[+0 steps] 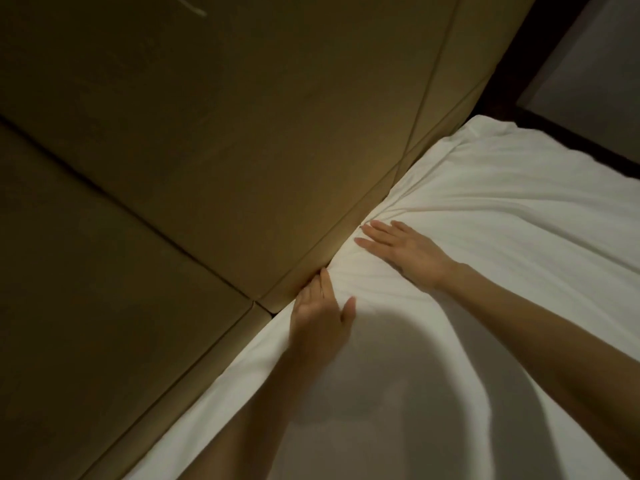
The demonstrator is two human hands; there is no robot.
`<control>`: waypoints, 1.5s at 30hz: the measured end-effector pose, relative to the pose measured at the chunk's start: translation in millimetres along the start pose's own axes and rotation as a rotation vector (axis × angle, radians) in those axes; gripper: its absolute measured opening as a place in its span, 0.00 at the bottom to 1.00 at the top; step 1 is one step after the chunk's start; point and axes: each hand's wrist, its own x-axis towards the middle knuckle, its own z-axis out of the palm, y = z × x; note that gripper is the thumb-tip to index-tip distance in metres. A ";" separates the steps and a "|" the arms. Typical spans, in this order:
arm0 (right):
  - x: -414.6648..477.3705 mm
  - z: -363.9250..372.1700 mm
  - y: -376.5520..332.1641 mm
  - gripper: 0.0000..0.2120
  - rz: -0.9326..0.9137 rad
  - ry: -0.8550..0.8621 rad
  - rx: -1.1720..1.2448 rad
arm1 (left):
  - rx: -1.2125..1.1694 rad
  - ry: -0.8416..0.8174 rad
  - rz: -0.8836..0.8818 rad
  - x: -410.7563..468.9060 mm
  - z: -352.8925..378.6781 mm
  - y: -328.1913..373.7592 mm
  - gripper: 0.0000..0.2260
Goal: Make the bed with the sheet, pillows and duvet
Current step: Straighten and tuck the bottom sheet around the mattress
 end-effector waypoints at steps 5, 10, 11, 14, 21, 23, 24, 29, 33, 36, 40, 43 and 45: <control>24.5 -9.9 -15.7 0.28 0.155 -0.213 -0.101 | 0.005 0.024 -0.004 11.7 8.9 -1.5 0.28; 51.5 -17.0 -26.4 0.22 0.259 -0.327 -0.110 | -0.062 0.101 0.036 -16.6 6.9 -4.2 0.22; 54.4 -17.1 -29.0 0.21 0.275 -0.346 -0.117 | -0.047 0.101 0.061 -30.7 5.7 -6.4 0.22; 63.7 -18.3 -40.4 0.20 0.368 -0.386 -0.117 | 0.028 0.063 0.003 -73.2 -11.5 -21.8 0.25; 56.1 -1.5 -41.9 0.22 0.416 -0.249 0.026 | -0.067 -0.043 -0.146 -73.7 -24.7 -48.8 0.25; 43.0 4.3 -39.4 0.25 0.372 -0.057 0.157 | -0.079 -0.044 -0.188 -69.6 -20.9 -46.0 0.23; 35.0 7.3 -42.1 0.26 0.352 0.064 0.212 | -0.081 -0.040 -0.203 -68.8 -19.2 -46.2 0.23; -8.4 20.6 -74.4 0.24 0.280 0.186 0.437 | -0.120 -0.035 -0.257 -65.5 -15.0 -48.1 0.23; -1.6 11.5 -77.1 0.20 0.391 0.141 0.524 | -0.093 -0.068 -0.223 -67.6 -5.4 -53.3 0.17; 11.3 11.2 -82.7 0.10 0.525 0.256 0.579 | -0.176 -0.078 -0.211 -71.1 -9.3 -50.6 0.24; 19.5 17.2 -87.1 0.08 0.572 0.273 0.491 | -0.169 0.032 -0.060 -74.3 -11.5 -51.6 0.23; 17.1 15.3 -77.7 0.17 0.517 0.185 0.401 | -0.133 0.091 0.073 -73.1 -6.0 -49.8 0.21; 17.0 8.3 -65.9 0.22 0.465 0.097 0.316 | -0.120 0.101 0.141 -68.3 -3.2 -45.7 0.22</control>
